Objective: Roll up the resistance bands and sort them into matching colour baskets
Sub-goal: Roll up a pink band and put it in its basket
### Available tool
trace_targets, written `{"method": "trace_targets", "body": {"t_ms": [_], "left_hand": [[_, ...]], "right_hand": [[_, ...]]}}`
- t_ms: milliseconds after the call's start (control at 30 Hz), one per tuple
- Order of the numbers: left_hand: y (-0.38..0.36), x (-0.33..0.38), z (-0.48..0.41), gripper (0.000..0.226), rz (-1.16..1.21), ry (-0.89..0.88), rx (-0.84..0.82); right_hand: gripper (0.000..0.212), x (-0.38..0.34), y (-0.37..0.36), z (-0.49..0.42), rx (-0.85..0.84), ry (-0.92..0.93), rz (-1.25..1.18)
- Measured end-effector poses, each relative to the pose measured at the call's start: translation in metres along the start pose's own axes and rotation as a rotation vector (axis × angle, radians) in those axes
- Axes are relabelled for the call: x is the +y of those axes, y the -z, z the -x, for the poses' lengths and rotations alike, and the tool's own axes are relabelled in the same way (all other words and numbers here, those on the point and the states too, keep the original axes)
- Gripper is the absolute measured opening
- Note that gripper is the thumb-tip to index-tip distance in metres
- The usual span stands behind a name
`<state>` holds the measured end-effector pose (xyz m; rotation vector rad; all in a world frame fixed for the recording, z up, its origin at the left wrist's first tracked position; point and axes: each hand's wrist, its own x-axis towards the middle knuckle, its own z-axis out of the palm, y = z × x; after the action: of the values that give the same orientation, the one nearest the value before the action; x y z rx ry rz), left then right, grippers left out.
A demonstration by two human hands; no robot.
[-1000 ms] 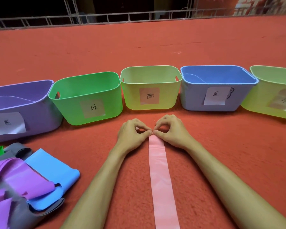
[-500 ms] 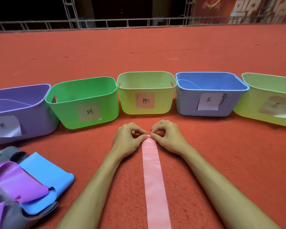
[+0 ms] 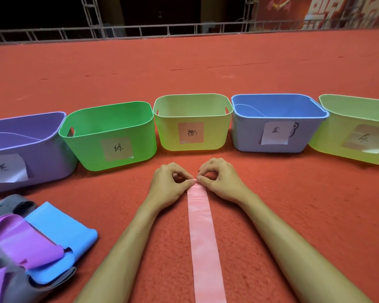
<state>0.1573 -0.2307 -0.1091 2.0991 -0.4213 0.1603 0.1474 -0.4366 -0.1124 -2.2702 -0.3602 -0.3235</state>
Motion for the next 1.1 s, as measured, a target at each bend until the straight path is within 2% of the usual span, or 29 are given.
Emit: {"method": "trace_targets", "body": {"t_ms": [233, 367, 600, 867, 1100], "left_hand": [[0.0006, 0.0012, -0.0009, 0.007, 0.028, 0.007, -0.014], [-0.0004, -0.0002, -0.0007, 0.005, -0.025, -0.011, -0.017], [0.0012, -0.0037, -0.0016, 0.008, 0.046, -0.004, -0.038], [-0.0009, -0.0063, -0.0029, 0.011, 0.022, 0.019, -0.041], [-0.0011, -0.0007, -0.0021, 0.007, 0.01, 0.016, -0.028]], "right_hand": [[0.006, 0.0021, -0.0005, -0.0005, 0.021, 0.047, -0.083], [0.008, 0.0018, 0.0005, 0.0003, 0.013, 0.048, -0.115], [0.008, 0.0025, -0.0008, -0.0002, -0.005, 0.049, -0.083], [0.005, 0.0026, -0.003, 0.0002, -0.01, 0.047, -0.024], [0.006, 0.0036, -0.0011, 0.0007, 0.006, 0.06, -0.076]]}}
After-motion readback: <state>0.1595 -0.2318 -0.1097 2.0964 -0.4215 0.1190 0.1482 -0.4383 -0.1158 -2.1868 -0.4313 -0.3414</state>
